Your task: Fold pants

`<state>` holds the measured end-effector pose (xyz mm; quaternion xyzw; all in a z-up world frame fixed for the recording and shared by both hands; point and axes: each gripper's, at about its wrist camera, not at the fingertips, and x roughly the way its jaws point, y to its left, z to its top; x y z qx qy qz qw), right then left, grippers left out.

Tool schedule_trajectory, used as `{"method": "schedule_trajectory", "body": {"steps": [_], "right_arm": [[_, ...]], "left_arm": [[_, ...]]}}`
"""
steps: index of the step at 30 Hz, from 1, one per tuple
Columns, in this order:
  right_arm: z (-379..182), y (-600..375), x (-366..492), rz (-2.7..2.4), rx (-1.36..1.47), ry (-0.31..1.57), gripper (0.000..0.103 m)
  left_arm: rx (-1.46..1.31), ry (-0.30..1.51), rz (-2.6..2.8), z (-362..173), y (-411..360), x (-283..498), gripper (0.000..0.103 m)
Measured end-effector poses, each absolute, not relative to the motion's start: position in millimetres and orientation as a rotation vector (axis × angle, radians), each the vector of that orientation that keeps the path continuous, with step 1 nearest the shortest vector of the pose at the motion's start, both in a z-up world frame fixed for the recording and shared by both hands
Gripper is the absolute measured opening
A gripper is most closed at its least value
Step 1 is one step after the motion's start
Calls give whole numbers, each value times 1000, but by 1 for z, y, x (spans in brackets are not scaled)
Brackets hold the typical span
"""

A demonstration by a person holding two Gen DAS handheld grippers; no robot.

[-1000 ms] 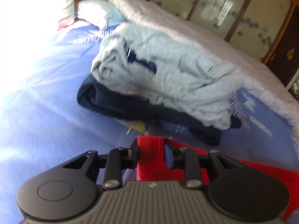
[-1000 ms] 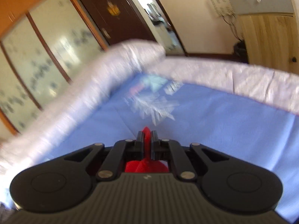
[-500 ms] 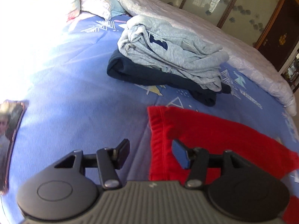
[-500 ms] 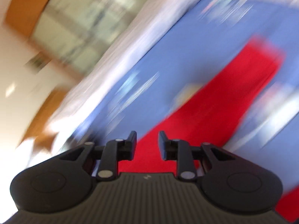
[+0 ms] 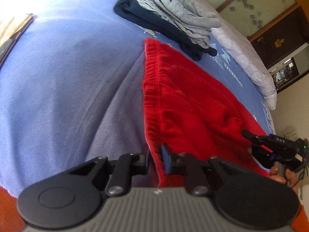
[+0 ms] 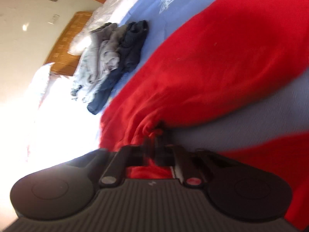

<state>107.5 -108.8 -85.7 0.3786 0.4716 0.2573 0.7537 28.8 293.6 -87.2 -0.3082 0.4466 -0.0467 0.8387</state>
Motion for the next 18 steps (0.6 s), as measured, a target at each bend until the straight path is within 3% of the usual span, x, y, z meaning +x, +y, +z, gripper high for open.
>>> {"method": "schedule_trajectory", "body": {"steps": [3, 7, 10, 12, 13, 14, 18], "right_arm": [[-75, -111, 74, 505, 754, 1010, 5], [-105, -130, 49, 409, 800, 1006, 4], [-95, -136, 48, 374, 833, 977, 17], [-71, -151, 42, 373, 787, 882, 27], [-61, -166, 37, 361, 783, 833, 29], [-52, -184, 32, 338, 792, 798, 29], [-32, -277, -14, 165, 816, 675, 29]], "left_arm": [[-685, 923, -87, -83, 305, 21, 10], [-694, 949, -78, -89, 308, 18, 10], [-730, 966, -49, -89, 309, 12, 13], [-744, 943, -40, -85, 312, 6, 26], [-752, 933, -34, -83, 314, 2, 38], [-759, 924, -27, -82, 316, -1, 44], [-779, 915, -22, -77, 317, -14, 44]]}}
